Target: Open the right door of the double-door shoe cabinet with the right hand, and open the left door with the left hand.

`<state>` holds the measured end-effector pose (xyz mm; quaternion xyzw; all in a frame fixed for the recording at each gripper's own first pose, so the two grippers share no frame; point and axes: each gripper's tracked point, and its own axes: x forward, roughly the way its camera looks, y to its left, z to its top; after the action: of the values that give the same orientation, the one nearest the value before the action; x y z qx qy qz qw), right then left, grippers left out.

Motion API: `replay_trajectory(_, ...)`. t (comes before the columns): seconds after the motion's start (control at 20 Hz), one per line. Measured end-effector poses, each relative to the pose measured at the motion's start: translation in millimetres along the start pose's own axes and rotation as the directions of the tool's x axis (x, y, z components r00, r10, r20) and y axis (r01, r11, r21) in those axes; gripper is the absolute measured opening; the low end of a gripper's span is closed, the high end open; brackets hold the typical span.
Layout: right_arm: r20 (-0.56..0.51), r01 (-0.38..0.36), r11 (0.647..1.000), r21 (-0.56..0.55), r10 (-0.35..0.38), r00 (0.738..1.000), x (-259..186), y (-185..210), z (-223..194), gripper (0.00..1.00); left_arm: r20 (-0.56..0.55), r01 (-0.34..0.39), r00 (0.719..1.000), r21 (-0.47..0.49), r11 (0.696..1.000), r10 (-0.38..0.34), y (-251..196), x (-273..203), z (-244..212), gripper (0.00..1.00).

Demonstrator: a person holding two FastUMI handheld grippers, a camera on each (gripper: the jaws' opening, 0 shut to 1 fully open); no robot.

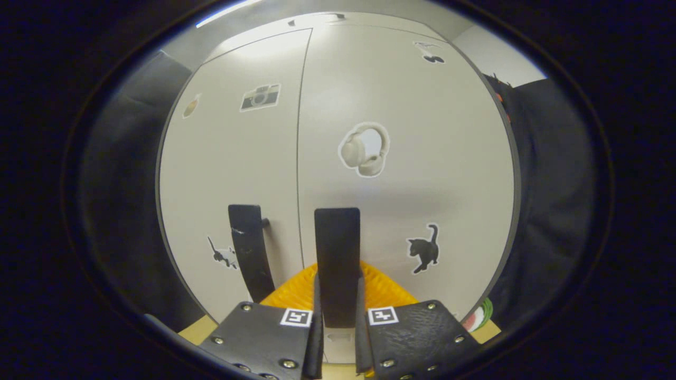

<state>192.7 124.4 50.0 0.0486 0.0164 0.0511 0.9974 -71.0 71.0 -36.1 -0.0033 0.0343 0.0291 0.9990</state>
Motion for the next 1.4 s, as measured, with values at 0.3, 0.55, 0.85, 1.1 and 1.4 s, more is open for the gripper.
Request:
replay_trajectory(0.3,-0.022,-0.073,0.997,0.016,0.073,0.997,-27.2,-5.1,-0.2,0.24,-0.002,-0.031,1.000,-0.006,1.000,0.031,-2.8,-18.2,4.7,0.98)
replay_trajectory(0.55,-0.040,-0.100,0.995,0.018,0.101,0.994,-69.5,-23.9,0.1,0.24,0.031,-0.007,0.999,0.019,1.000,0.006,-27.6,-31.4,14.2,0.98)
replay_trajectory(0.85,-0.062,-0.134,0.991,0.018,0.135,0.989,-107.9,-45.7,-1.8,0.24,0.046,0.031,0.998,0.041,0.999,-0.033,-57.5,-37.4,20.9,0.98)
replay_trajectory(1.1,-0.064,-0.142,0.990,0.021,0.143,0.988,-134.2,-71.3,-1.4,0.24,0.061,0.036,0.997,0.019,0.999,-0.037,-71.6,-33.2,24.9,0.98)
replay_trajectory(1.4,-0.078,-0.118,0.993,-0.014,0.116,0.990,-174.9,-113.0,3.0,0.23,0.057,0.086,0.995,-0.001,0.996,-0.086,-101.7,-12.8,23.8,0.98)
